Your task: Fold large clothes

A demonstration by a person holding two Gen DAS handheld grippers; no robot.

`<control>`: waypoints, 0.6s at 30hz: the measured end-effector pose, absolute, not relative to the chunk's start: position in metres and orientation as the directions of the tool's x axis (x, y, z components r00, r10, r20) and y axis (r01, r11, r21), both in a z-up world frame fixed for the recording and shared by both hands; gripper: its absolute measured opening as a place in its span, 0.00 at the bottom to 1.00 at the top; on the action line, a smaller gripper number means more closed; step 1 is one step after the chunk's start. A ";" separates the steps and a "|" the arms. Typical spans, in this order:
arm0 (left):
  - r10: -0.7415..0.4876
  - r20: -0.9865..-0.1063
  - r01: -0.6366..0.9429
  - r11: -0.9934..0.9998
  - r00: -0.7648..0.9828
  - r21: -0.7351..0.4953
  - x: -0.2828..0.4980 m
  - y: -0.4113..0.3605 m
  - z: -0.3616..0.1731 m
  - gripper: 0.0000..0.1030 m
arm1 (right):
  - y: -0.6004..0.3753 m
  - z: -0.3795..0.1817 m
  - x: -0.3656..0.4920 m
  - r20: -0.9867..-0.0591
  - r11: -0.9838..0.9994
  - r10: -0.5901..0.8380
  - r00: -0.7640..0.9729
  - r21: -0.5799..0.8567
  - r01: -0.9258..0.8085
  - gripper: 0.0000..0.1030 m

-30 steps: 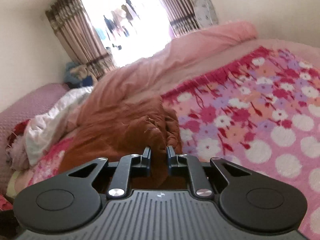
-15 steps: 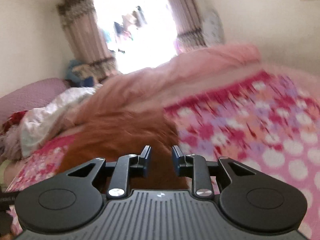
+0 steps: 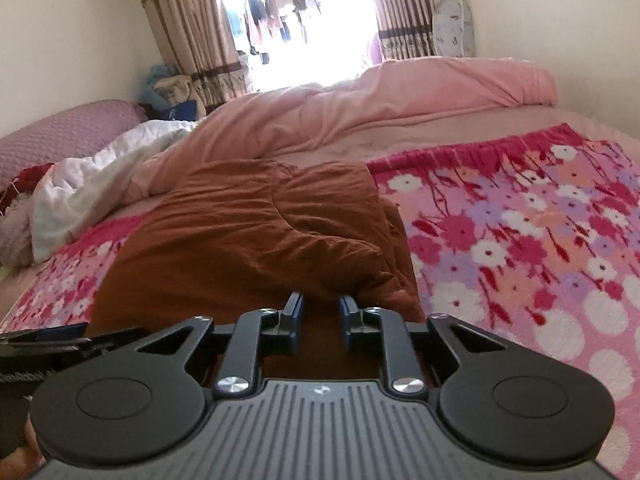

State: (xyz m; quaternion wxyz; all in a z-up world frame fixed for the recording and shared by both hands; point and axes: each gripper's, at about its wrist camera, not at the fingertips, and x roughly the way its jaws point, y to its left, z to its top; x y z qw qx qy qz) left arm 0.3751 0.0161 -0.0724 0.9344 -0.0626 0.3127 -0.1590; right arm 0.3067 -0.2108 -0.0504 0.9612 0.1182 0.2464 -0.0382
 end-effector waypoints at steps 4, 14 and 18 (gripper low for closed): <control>-0.334 -0.568 0.258 0.942 0.752 -0.212 0.377 0.018 -0.074 0.99 | -0.209 -0.054 0.307 -0.482 0.969 -0.012 0.876 0.211 0.130 0.19; -0.349 -0.546 0.241 0.935 0.762 -0.262 0.353 0.030 -0.057 0.96 | -0.207 -0.038 0.286 -0.445 0.970 -0.017 0.895 0.211 0.123 0.23; -0.402 -0.511 0.274 0.911 0.760 -0.308 0.328 0.036 -0.052 0.96 | -0.208 -0.028 0.264 -0.412 0.968 0.003 0.911 0.229 0.101 0.24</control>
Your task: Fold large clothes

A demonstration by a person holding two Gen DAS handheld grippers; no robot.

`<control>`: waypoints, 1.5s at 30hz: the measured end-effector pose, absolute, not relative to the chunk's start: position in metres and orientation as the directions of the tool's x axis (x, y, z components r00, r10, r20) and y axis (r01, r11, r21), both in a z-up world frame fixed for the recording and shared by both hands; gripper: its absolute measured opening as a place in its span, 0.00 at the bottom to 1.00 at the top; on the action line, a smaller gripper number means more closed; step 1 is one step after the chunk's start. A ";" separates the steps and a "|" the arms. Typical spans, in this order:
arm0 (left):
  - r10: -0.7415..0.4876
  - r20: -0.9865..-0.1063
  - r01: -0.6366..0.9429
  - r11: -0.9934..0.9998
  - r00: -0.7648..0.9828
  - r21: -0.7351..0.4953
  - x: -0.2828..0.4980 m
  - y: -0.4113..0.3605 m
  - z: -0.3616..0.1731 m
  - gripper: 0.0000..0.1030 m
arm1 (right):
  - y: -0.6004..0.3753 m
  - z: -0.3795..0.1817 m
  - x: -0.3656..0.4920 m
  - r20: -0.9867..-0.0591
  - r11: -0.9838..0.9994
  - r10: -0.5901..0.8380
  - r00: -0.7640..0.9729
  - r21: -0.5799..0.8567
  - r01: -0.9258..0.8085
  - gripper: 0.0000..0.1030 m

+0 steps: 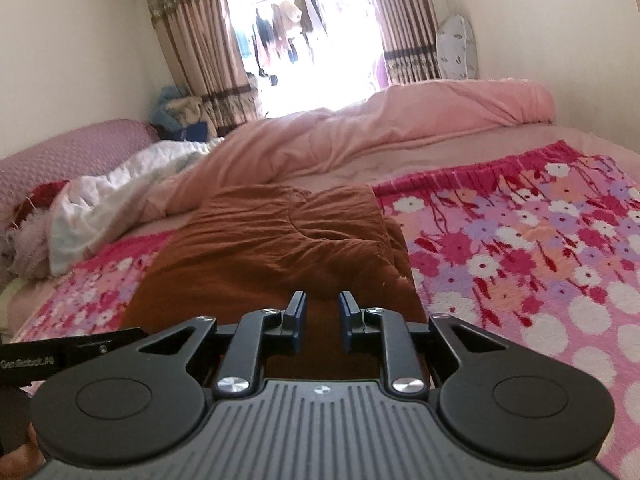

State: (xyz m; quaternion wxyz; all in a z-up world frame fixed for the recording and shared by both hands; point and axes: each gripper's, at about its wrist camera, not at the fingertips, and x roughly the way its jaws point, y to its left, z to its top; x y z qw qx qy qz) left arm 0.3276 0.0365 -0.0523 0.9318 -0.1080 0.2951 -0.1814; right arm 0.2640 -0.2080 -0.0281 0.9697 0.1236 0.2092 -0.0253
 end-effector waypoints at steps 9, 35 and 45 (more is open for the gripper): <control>-0.453 -0.530 0.321 0.889 0.717 -0.325 0.340 0.026 -0.077 0.96 | -0.215 -0.054 0.271 -0.474 0.959 -0.018 0.880 0.240 0.149 0.23; -0.419 -0.609 0.342 0.907 0.673 -0.246 0.476 -0.003 -0.048 0.97 | -0.192 -0.028 0.403 -0.579 0.986 -0.008 0.815 0.131 0.102 0.25; -0.402 -0.590 0.312 0.916 0.700 -0.253 0.473 -0.001 -0.044 0.97 | -0.194 -0.035 0.398 -0.568 0.986 -0.012 0.823 0.129 0.104 0.25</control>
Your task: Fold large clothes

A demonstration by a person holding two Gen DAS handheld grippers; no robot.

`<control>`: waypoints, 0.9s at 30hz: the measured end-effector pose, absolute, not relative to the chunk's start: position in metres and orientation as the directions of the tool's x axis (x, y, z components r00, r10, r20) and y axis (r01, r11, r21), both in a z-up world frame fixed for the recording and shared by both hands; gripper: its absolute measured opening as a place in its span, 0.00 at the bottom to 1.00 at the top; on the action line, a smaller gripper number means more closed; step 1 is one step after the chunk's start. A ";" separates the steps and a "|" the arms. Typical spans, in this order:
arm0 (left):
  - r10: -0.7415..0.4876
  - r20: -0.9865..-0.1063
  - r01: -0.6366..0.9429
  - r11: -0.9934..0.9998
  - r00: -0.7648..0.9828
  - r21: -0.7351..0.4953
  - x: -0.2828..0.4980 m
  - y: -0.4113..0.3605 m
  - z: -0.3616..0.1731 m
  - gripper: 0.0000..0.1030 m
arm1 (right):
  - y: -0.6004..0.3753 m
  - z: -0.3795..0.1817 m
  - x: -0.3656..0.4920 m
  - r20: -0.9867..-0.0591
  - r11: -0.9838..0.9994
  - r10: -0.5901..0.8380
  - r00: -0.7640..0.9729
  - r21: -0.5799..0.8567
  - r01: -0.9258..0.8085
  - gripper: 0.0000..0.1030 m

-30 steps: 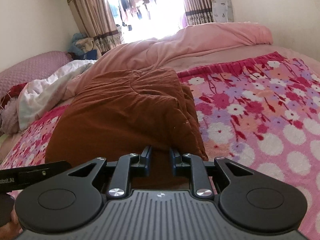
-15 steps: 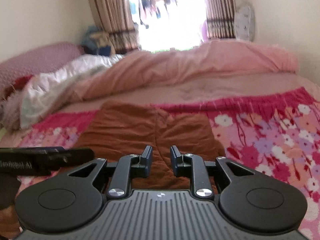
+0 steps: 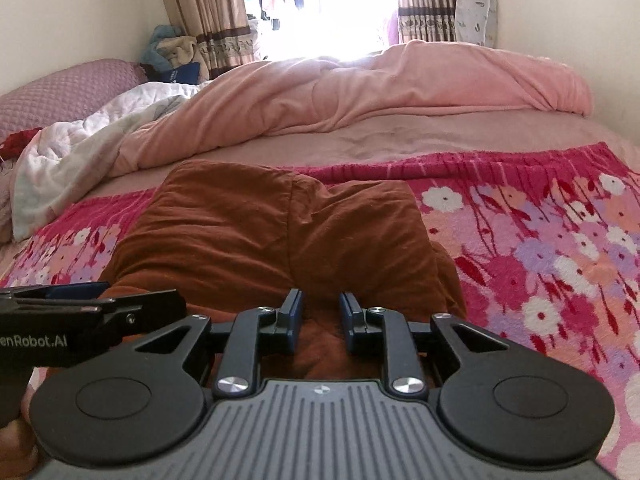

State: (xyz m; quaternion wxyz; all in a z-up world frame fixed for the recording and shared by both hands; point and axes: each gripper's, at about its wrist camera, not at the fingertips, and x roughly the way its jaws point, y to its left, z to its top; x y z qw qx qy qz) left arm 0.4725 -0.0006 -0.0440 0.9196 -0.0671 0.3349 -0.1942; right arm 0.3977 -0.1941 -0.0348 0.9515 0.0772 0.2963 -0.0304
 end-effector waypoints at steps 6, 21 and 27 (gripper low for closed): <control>-0.422 -0.551 0.316 0.906 0.720 -0.282 0.430 0.013 -0.023 0.97 | -0.194 -0.012 0.369 -0.527 0.986 -0.009 0.850 0.135 0.094 0.28; -0.375 -0.573 0.270 0.926 0.729 -0.263 0.373 0.016 -0.070 0.97 | -0.197 -0.043 0.304 -0.489 0.983 -0.054 0.870 0.126 0.132 0.32; -0.367 -0.568 0.245 0.928 0.736 -0.281 0.361 0.027 -0.061 0.96 | -0.193 -0.039 0.292 -0.469 0.985 -0.056 0.882 0.121 0.127 0.32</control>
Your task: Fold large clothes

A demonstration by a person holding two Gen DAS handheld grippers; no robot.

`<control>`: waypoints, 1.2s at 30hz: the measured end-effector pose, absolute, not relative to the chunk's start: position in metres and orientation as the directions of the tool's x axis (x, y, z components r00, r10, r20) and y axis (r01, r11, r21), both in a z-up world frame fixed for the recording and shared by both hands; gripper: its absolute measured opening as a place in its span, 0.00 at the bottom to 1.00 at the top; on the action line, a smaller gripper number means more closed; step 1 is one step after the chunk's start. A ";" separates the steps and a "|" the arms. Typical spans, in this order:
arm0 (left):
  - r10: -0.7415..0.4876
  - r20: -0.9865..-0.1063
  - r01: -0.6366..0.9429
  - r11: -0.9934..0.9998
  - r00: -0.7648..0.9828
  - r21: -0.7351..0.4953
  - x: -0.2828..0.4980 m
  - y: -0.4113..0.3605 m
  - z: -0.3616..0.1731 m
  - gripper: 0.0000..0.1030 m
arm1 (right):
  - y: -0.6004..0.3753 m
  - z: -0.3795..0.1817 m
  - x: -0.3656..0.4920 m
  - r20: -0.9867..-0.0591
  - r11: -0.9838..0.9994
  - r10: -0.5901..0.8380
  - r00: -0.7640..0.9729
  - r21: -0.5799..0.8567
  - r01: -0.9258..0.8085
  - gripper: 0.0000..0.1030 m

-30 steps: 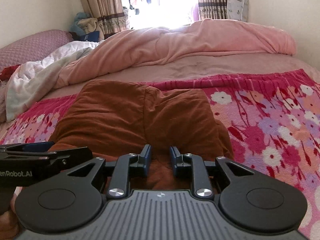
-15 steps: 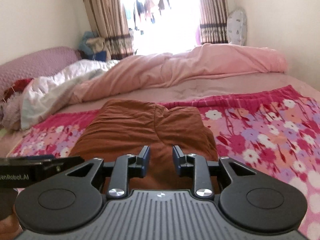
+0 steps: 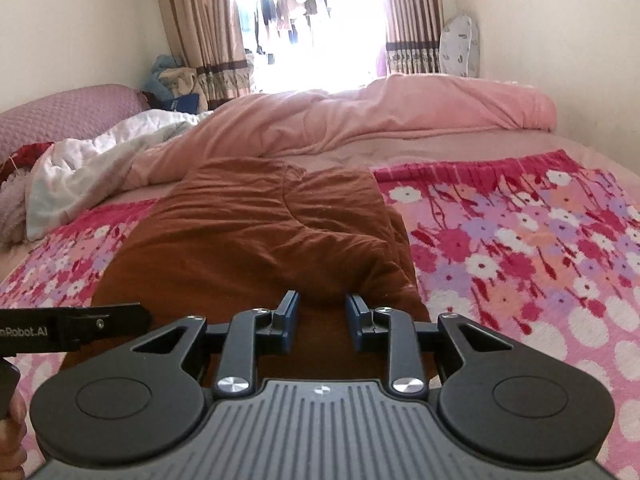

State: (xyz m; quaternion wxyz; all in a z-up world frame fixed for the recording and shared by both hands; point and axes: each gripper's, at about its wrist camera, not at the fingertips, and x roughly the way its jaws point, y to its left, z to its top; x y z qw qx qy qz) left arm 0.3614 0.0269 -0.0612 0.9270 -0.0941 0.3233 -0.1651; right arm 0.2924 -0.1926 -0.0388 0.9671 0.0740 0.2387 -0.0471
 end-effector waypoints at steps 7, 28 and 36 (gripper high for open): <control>-0.374 -0.515 0.257 0.923 0.772 -0.285 0.322 0.033 -0.052 0.96 | -0.195 -0.026 0.262 -0.431 0.982 -0.044 0.901 0.146 0.118 0.33; -0.335 -0.567 0.242 0.941 0.753 -0.235 0.347 0.013 -0.085 0.97 | -0.202 -0.069 0.279 -0.503 0.974 -0.015 0.864 0.186 0.125 0.33; -0.333 -0.579 0.232 0.942 0.744 -0.243 0.345 0.015 -0.078 0.97 | -0.195 -0.069 0.278 -0.496 0.982 -0.036 0.867 0.144 0.124 0.33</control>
